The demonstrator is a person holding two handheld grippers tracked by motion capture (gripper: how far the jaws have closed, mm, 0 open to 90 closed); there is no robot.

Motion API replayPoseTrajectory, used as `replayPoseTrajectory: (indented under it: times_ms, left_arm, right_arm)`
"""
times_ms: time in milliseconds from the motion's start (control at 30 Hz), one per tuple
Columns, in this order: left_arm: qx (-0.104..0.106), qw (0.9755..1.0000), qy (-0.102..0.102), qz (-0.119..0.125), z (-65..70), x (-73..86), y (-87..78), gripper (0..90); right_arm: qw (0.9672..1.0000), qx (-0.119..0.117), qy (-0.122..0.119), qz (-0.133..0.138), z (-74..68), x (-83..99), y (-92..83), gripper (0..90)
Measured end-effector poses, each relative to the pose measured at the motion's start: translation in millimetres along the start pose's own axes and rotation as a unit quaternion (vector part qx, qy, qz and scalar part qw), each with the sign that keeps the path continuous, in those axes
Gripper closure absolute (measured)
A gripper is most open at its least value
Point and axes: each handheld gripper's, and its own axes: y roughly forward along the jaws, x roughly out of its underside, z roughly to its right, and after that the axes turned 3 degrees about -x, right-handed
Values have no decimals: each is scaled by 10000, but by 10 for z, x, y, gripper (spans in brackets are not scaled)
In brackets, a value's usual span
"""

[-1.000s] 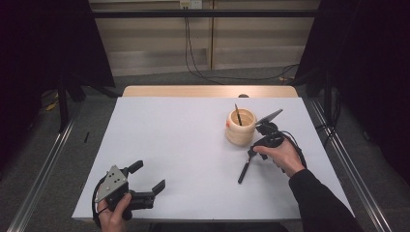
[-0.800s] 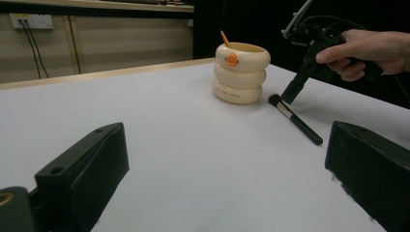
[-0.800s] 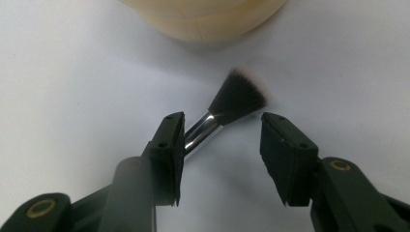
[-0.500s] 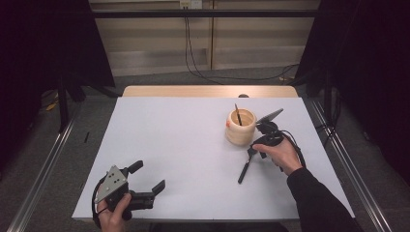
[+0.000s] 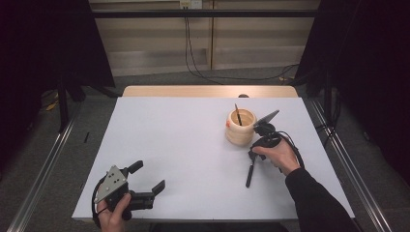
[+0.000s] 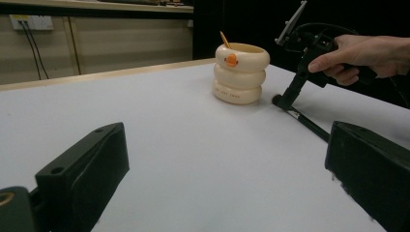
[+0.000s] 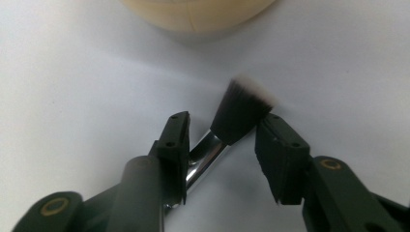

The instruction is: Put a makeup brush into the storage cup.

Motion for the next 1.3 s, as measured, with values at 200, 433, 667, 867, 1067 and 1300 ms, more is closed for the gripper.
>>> replayPoseTrajectory:
  times_ms: [200,433,667,867,1067,1300]
  left_arm:
    - [70,10000,57,17,3,4,3,14]
    - [60,10000,40,39,2,2,2,14]
    - [36,10000,24,16,0,4,6,14]
    - [42,10000,53,12,-2,3,5,14]
    - [34,10000,31,-1,6,5,7,14]
    - [44,10000,53,-28,3,5,6,15]
  right_arm:
    - [9999,-34,-83,-59,17,29,-12,624]
    - [9996,-35,-194,-187,19,88,-29,685]
    - [9991,-33,-385,-181,60,82,-25,776]
    - [9986,-25,-494,-209,55,80,-21,767]
    - [9974,-92,-663,-257,76,81,-20,770]
    - [9953,19,-933,-272,44,87,-15,776]
